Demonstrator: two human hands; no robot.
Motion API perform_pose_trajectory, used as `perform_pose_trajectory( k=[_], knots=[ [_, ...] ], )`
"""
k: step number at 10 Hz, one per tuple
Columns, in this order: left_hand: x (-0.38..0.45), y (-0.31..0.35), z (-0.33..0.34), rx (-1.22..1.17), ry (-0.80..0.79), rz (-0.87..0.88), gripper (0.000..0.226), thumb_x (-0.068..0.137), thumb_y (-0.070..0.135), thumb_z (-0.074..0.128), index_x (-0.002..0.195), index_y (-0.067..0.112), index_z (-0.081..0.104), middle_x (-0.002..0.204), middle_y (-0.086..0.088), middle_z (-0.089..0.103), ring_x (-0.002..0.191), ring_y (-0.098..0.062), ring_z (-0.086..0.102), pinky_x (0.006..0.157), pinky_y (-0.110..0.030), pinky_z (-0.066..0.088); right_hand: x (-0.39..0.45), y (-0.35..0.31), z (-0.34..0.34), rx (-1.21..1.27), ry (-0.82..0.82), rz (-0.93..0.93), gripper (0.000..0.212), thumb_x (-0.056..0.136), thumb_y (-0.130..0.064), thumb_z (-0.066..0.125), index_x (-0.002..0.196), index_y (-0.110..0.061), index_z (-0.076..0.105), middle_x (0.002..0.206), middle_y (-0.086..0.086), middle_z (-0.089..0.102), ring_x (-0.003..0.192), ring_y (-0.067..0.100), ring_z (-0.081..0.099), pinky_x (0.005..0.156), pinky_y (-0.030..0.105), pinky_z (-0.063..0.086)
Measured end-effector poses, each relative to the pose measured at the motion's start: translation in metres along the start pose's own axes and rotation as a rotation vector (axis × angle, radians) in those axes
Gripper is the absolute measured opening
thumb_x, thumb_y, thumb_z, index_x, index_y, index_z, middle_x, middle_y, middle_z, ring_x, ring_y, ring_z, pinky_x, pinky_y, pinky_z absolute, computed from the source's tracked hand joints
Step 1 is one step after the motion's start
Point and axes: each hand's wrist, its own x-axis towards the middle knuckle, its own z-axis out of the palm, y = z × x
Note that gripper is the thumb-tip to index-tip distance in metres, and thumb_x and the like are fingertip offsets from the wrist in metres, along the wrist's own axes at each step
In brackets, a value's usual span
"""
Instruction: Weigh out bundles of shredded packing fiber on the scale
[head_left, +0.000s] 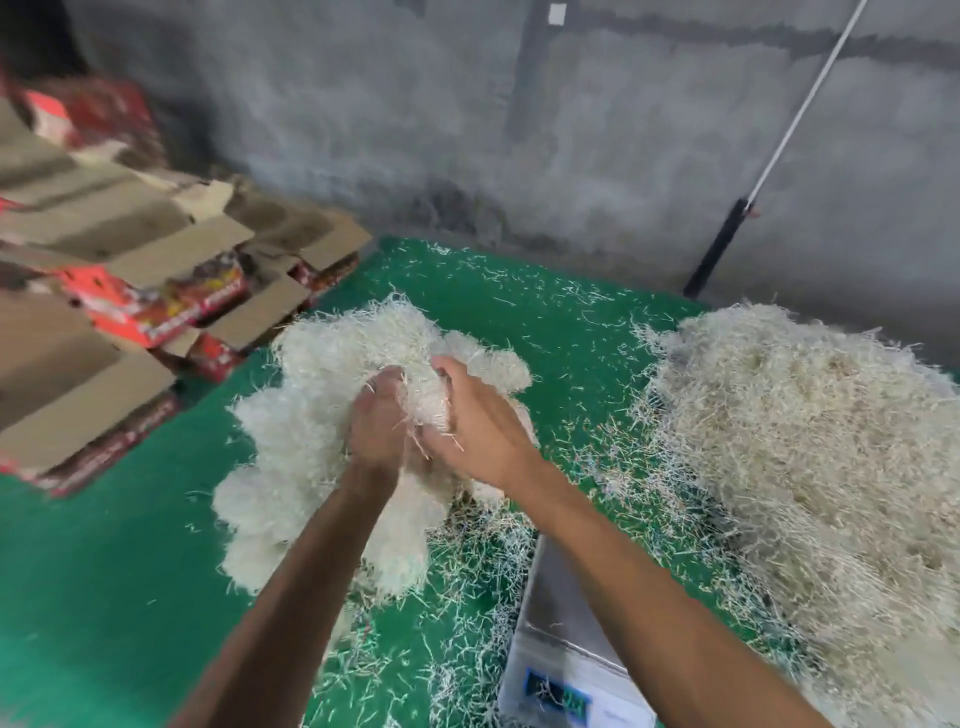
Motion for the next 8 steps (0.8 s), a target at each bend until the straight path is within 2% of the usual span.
perform_pose_trajectory(
  k=[1,2,3,4,5,6,7,8],
  knots=[
    [0.018,0.007,-0.047,0.05,0.221,0.33,0.023,0.104,0.038,0.052,0.116,0.019,0.058,0.112,0.011,0.062,0.095,-0.005,0.061,0.077,-0.023,0.053,0.039,-0.022,0.028,-0.05,0.127,-0.044,0.073,0.086,-0.047,0.076,0.141,-0.023,0.035,0.119,0.009,0.066,0.11,0.022,0.06,0.106,0.041,0.045],
    [0.039,-0.001,-0.081,0.296,0.146,0.437,0.032,0.098,0.04,0.063,0.127,0.027,0.058,0.133,0.009,0.057,0.117,-0.002,0.056,0.088,-0.014,0.049,0.066,-0.031,0.055,-0.14,0.119,-0.02,0.06,0.089,-0.052,0.059,0.138,-0.02,0.046,0.127,0.011,0.065,0.112,0.024,0.062,0.106,0.049,0.049],
    [0.06,-0.011,-0.084,0.574,0.059,0.429,0.035,0.097,0.028,0.064,0.131,0.021,0.059,0.139,0.002,0.058,0.122,-0.003,0.051,0.102,-0.02,0.043,0.079,-0.028,0.079,-0.268,0.018,-0.01,0.037,0.1,-0.038,0.058,0.131,-0.019,0.061,0.136,0.01,0.054,0.122,0.031,0.055,0.1,0.046,0.049],
    [0.07,-0.017,-0.079,0.72,0.058,0.434,0.036,0.096,0.02,0.064,0.132,0.019,0.061,0.138,0.0,0.059,0.126,-0.011,0.05,0.111,-0.034,0.041,0.081,-0.027,0.085,-0.129,-0.074,0.044,0.034,0.104,-0.027,0.055,0.137,-0.02,0.058,0.122,0.004,0.054,0.104,0.024,0.058,0.088,0.044,0.054],
    [0.065,-0.019,-0.072,0.724,0.034,0.519,0.037,0.093,0.016,0.066,0.129,0.017,0.062,0.133,0.0,0.061,0.124,-0.014,0.049,0.109,-0.035,0.039,0.07,-0.02,0.073,-0.088,-0.028,0.032,0.039,0.102,-0.023,0.06,0.141,-0.023,0.056,0.12,0.003,0.063,0.107,0.021,0.06,0.086,0.038,0.055],
    [0.054,-0.01,-0.051,0.735,-0.018,0.636,0.03,0.094,0.018,0.064,0.124,0.016,0.065,0.128,0.003,0.063,0.122,-0.013,0.051,0.11,-0.036,0.038,0.049,-0.015,0.039,-0.104,0.078,-0.041,0.03,0.101,-0.022,0.058,0.13,-0.019,0.066,0.12,0.003,0.071,0.109,0.02,0.064,0.085,0.034,0.056],
    [0.037,-0.002,-0.019,0.695,-0.105,0.747,0.025,0.096,0.022,0.063,0.121,0.018,0.066,0.12,0.006,0.065,0.114,-0.011,0.056,0.103,-0.035,0.043,0.018,0.003,-0.003,-0.127,0.216,-0.046,0.025,0.104,-0.019,0.057,0.126,-0.015,0.069,0.129,0.0,0.069,0.121,0.015,0.059,0.104,0.039,0.051],
    [-0.009,-0.025,-0.005,0.56,-0.376,0.524,0.022,0.095,0.033,0.063,0.115,0.041,0.062,0.108,0.014,0.068,0.099,-0.002,0.064,0.087,-0.024,0.055,-0.061,0.022,-0.027,0.01,0.253,0.234,0.033,0.109,-0.034,0.05,0.141,-0.033,0.059,0.144,-0.01,0.059,0.128,-0.003,0.052,0.112,0.027,0.041]
  ],
)
